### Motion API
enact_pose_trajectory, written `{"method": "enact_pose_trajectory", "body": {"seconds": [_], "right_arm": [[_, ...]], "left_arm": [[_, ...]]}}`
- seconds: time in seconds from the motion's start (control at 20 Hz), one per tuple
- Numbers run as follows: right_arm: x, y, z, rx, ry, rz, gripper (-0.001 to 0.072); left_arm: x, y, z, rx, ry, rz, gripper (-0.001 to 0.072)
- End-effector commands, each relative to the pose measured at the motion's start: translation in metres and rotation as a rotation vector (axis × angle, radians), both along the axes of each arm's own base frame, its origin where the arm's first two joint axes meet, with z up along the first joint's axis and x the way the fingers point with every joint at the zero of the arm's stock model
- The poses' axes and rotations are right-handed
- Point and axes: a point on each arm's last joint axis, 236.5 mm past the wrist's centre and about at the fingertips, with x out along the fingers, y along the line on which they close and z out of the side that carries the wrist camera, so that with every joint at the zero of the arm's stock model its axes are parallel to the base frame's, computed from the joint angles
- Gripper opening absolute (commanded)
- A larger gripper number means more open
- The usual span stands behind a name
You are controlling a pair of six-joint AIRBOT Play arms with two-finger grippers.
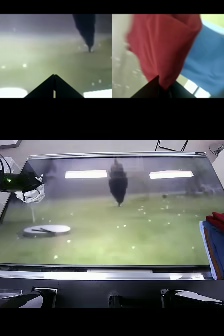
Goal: Fold the clothes and pants, and hang the long-sleeved shirts on hangers.
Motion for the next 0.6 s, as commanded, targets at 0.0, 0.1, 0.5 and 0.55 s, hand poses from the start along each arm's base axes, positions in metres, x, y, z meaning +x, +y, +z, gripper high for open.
{"method": "enact_pose_trajectory", "body": {"seconds": [0.0,0.1,0.5,0.55], "right_arm": [[-0.049,0.023,-0.057,0.119,0.216,-0.066,0.0047],[-0.078,0.026,-0.089,0.113,0.333,-0.091,0.0047],[-0.082,0.029,-0.128,0.118,0.346,-0.086,0.0428],[-0.078,0.025,-0.118,0.092,0.327,-0.045,0.062]], "left_arm": [[0.0,0.0,0.0,0.0,-0.002,-0.002,0.0018],[0.0,-0.003,0.002,-0.013,-0.002,-0.007,0.0018],[-0.001,-0.009,0.004,-0.04,-0.002,-0.014,0.0019],[-0.001,-0.009,0.004,-0.042,-0.003,-0.015,0.0018]]}}
